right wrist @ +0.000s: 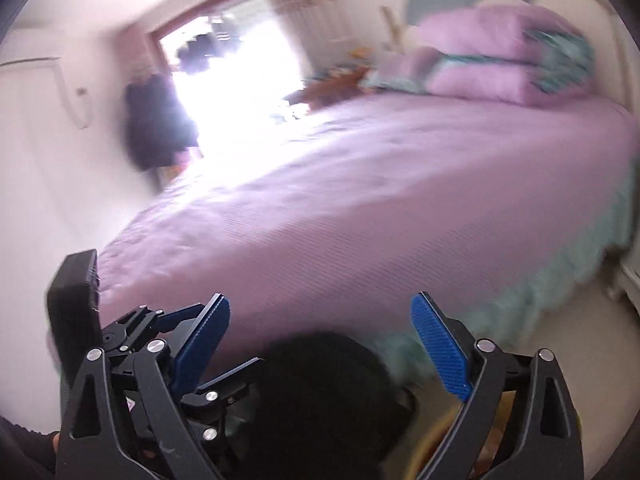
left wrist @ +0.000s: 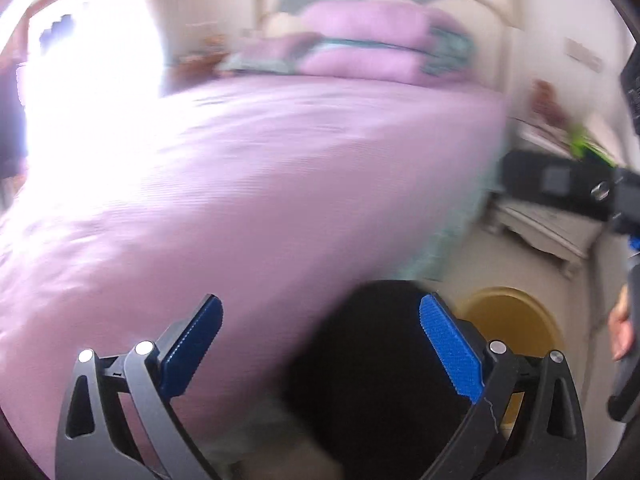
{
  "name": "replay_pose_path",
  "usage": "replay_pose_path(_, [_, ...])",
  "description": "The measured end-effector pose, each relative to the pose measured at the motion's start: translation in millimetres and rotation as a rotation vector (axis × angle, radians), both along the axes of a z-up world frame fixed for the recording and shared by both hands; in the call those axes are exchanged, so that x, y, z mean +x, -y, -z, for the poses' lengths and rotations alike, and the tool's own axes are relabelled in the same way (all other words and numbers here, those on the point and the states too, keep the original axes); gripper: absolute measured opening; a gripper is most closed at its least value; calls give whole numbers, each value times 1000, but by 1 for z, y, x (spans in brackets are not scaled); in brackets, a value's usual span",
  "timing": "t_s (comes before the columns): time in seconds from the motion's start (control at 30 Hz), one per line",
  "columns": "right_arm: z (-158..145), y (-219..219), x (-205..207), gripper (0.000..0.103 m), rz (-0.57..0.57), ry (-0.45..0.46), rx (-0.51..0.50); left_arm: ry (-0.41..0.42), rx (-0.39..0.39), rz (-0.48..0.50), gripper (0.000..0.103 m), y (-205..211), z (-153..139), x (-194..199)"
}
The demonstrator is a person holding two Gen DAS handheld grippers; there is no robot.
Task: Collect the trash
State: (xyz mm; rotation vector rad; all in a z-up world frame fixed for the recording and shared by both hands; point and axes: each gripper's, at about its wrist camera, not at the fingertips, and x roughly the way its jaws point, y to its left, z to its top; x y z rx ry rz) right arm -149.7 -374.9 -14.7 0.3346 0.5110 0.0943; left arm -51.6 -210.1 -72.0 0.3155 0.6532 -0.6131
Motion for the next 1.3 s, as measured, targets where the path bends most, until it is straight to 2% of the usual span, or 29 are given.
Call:
replay_pose_path(0.2, [-22, -47, 43, 95, -83, 66, -61, 91, -33, -246, 99, -78, -32, 25])
replay_pose_path(0.33, [-29, -75, 70, 95, -140, 75, -48, 105, -77, -402, 99, -117, -50, 38])
replay_pose_path(0.43, [-31, -97, 88, 95, -168, 61, -68, 113, -78, -540, 99, -142, -61, 51])
replay_pose_path(0.57, [-29, -113, 102, 95, -198, 35, -67, 112, -115, -644, 99, -173, -69, 61])
replay_pose_path(0.73, [-22, -126, 115, 95, -224, 7, -86, 111, -158, -674, 99, -187, -76, 68])
replay_pose_path(0.9, [-15, -132, 123, 95, -226, -18, -91, 183, -115, -690, 99, -180, -83, 70])
replay_pose_path(1.13, [-11, -131, 127, 95, -218, -29, -85, 201, -79, -674, 99, -168, -87, 73])
replay_pose_path(1.3, [-9, -129, 128, 95, -215, -37, -73, 179, -94, -657, 99, -167, -87, 78])
